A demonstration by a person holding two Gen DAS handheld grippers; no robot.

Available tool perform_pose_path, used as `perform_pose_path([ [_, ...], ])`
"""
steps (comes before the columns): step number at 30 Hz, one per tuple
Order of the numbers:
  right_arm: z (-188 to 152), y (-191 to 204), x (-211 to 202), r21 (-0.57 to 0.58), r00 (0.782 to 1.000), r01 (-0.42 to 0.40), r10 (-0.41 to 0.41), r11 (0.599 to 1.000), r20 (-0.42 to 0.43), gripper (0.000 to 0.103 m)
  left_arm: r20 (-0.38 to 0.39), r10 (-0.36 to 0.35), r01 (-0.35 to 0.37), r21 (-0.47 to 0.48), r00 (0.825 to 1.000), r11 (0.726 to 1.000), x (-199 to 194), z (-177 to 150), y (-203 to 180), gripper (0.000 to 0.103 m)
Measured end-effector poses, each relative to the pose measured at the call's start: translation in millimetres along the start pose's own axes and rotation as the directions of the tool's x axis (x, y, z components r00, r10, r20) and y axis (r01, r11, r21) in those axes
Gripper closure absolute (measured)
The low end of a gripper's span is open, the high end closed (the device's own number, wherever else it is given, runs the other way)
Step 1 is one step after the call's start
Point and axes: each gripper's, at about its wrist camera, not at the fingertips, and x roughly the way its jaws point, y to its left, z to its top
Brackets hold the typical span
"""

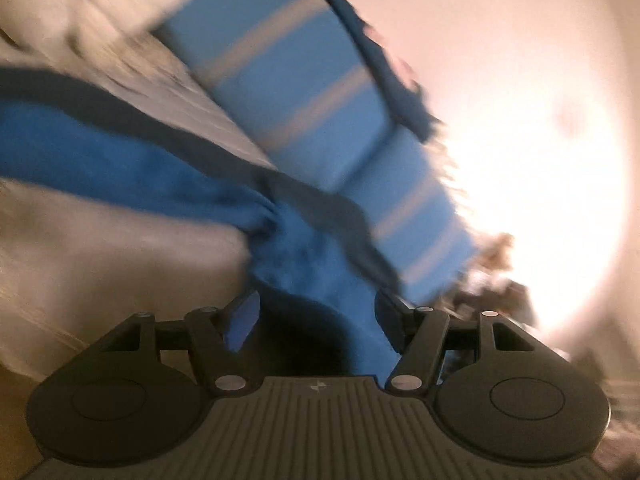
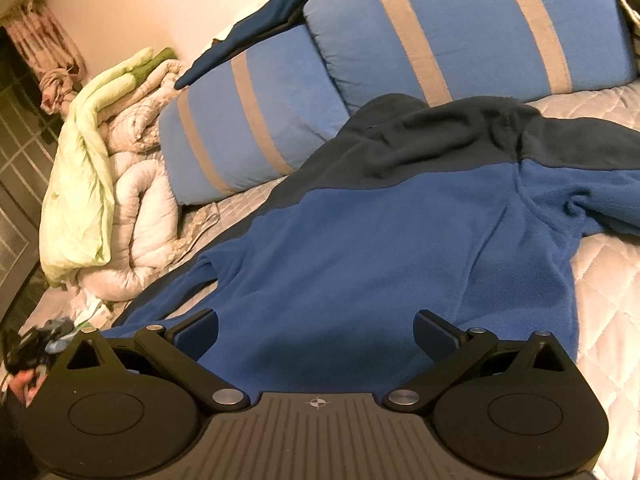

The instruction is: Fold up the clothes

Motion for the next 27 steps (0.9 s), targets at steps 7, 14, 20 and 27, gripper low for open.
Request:
perform_pose_path([
  [7,0,-5,-23,-0.005,0.999,0.050,-0.049,0.999,0.022,0.000,-0.061,-0.174,0.171,-0.052,0.983,0.984,31,-31,18,0.044],
  [14,1,-28,-89,-0.002,0.981,0.176,-0.176,0.984,0.083,0.000,-0.125,-0.193,0.189,-0.042,0.973,0.981,32,-44,-7,0.085],
  [20,-19,-68,-137,0.087,0.980,0.170,-0.178,0.982,0.093,0.000,-0.136,-0.157,0.155,-0.022,0.978,0.988,32,-44,-27,0.086],
  [27,-69,-85,-148,0.107,0.998,-0.059,0.055,0.992,0.044,0.004,-0.110,-0.135,0.132,-0.034,0.985,0.991,27,-45,-36,0.087],
])
